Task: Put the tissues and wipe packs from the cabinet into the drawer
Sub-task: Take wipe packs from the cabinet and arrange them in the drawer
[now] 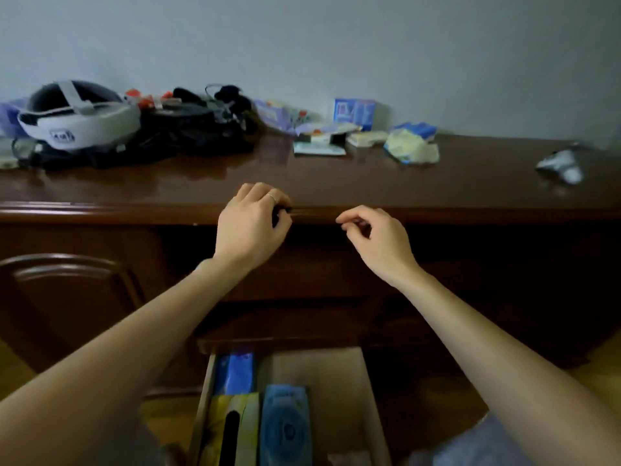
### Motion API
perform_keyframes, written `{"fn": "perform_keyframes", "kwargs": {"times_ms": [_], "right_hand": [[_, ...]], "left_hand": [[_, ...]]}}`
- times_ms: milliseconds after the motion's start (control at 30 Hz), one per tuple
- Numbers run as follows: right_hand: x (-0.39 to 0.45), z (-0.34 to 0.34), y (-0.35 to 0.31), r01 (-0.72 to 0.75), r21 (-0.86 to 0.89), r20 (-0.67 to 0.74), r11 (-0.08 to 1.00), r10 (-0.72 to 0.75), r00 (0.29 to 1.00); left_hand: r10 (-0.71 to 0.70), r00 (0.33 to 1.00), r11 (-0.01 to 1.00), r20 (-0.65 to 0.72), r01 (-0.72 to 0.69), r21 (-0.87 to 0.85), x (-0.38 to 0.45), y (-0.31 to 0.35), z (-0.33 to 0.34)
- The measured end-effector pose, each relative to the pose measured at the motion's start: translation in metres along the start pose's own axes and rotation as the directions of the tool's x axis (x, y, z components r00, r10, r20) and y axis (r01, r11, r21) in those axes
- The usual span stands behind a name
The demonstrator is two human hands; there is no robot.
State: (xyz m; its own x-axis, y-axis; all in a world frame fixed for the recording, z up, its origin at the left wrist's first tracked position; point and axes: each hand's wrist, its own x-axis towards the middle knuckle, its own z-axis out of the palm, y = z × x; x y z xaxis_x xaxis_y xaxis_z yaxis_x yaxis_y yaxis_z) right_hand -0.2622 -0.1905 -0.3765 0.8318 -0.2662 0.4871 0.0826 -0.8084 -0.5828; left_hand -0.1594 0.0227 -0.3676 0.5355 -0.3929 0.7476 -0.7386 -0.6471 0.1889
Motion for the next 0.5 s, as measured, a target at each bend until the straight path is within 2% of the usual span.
{"fn": "perform_keyframes", "kwargs": {"times_ms": [133,200,300,400,500], "right_hand": [[0.058,-0.012,-0.002,0.040,-0.152,-0.087,0.988,-0.054,0.995],[0.085,-0.014,0.004,0.019,-0.209,-0.034,0.978,-0.027,0.999],[0.124,-0.011,0.018,-0.030,-0.350,0.162,0.936,0.092,0.983],[0.166,-0.009,0.031,-0.085,-0.377,0.172,0.922,0.159,0.972],[0.219,0.000,0.044,-0.089,-0.408,0.148,0.909,0.162,0.976]], "left_hand": [[-0.033,0.982,0.996,0.185,0.018,0.082,0.063,-0.009,0.019],[-0.065,0.972,0.995,0.224,0.046,0.090,0.087,-0.014,0.031],[-0.101,0.953,0.992,0.287,0.073,0.107,0.119,-0.025,0.057],[-0.105,0.940,0.990,0.324,0.067,0.125,0.150,-0.036,0.088],[-0.078,0.932,0.994,0.353,0.045,0.101,0.180,-0.046,0.121]]}}
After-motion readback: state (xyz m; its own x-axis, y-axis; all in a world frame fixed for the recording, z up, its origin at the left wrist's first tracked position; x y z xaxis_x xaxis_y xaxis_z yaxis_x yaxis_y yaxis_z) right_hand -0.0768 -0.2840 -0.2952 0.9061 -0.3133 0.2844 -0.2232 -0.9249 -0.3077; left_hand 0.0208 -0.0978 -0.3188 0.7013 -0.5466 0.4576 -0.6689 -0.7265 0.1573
